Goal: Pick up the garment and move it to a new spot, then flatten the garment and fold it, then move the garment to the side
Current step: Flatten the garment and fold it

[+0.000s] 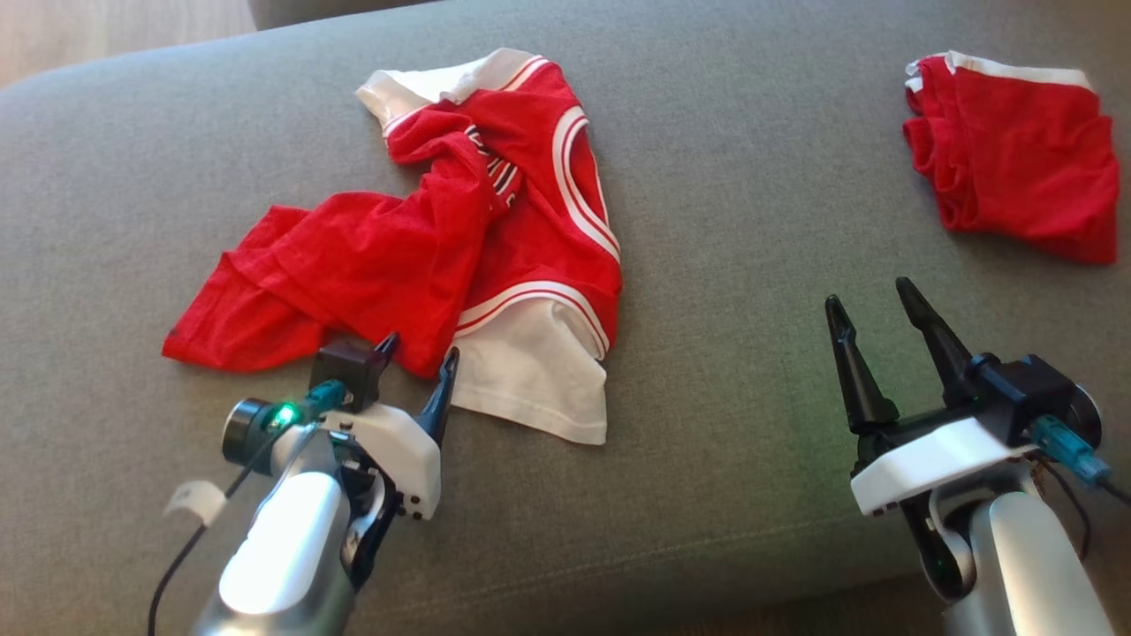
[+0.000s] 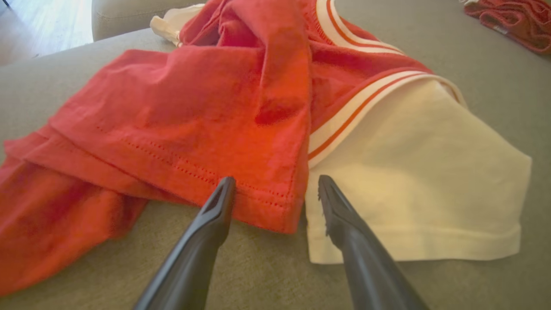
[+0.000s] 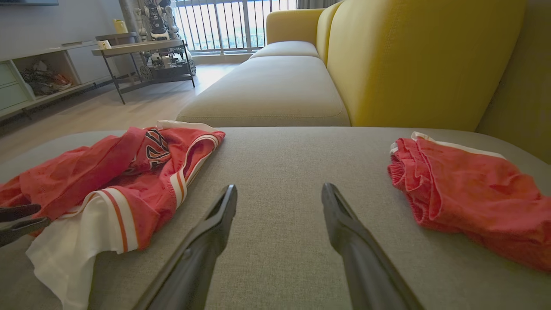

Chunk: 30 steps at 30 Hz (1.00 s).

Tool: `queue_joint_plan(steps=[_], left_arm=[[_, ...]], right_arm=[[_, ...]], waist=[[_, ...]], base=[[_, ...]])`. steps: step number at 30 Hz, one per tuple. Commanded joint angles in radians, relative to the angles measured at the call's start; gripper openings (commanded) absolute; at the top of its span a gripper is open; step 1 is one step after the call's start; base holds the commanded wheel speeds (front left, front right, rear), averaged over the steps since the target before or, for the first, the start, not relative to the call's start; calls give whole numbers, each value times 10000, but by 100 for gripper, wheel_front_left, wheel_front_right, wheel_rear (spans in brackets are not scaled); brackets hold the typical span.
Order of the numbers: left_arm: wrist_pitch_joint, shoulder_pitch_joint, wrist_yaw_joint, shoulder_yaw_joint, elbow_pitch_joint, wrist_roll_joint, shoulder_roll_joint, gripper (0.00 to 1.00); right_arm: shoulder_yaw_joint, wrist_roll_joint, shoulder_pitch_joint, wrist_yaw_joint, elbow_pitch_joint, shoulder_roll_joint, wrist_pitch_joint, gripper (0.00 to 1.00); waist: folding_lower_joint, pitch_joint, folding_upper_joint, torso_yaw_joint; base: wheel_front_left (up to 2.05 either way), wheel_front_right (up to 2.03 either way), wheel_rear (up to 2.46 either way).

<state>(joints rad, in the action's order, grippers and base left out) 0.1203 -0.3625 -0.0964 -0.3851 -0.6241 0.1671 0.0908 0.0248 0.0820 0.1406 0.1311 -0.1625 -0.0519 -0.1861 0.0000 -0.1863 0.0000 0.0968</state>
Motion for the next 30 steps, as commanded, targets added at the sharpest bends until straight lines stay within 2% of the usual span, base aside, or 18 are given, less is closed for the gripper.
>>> queue_joint_plan(steps=[1,3,4,5,6,13,19,25,28,29,30], left_arm=[[-30,-554,63,299,39,-94,226,100],[-62,-664,53,263,-166,-74,216,100],[-90,-710,36,230,-268,-59,209,85],[-90,-751,22,203,-351,-45,203,15],[-62,-781,14,183,-409,-31,198,0],[535,-837,141,198,-86,-36,305,0],[357,-734,109,374,1351,142,785,0],[-856,-1509,51,1149,3485,453,2033,0],[-1750,-2399,-57,1512,4059,534,2879,0],[-2295,-3132,-116,1793,4062,627,3430,0],[-2529,-3516,-146,1902,3952,646,3720,0]], right_arm=[[-210,77,394,-4,328,16,-109,100],[-193,83,404,-4,318,16,-131,100],[-183,84,407,-4,307,16,-141,100],[-172,83,407,-4,295,16,-150,100],[-159,81,404,-4,282,16,-162,100],[-70,59,372,-4,130,16,-177,100],[-78,69,346,-4,19,16,-172,100],[-235,144,515,-4,62,16,-201,100],[-397,146,753,-4,111,16,-234,100],[-532,152,960,-4,148,16,-263,100],[-621,163,1076,-4,165,16,-278,100]], waist=[[0,-76,0,62],[0,-122,0,88],[0,-134,0,93],[0,-140,0,93],[0,-139,0,85],[0,77,0,-111],[0,313,0,-391],[0,24,0,-441],[0,-390,0,-292],[0,-741,0,-138],[0,-939,0,-35]], base=[[0,0,0],[0,0,0],[0,0,0],[0,0,0],[0,0,0],[0,0,0],[0,0,0],[0,0,0],[0,0,0],[0,0,0],[0,0,0]])
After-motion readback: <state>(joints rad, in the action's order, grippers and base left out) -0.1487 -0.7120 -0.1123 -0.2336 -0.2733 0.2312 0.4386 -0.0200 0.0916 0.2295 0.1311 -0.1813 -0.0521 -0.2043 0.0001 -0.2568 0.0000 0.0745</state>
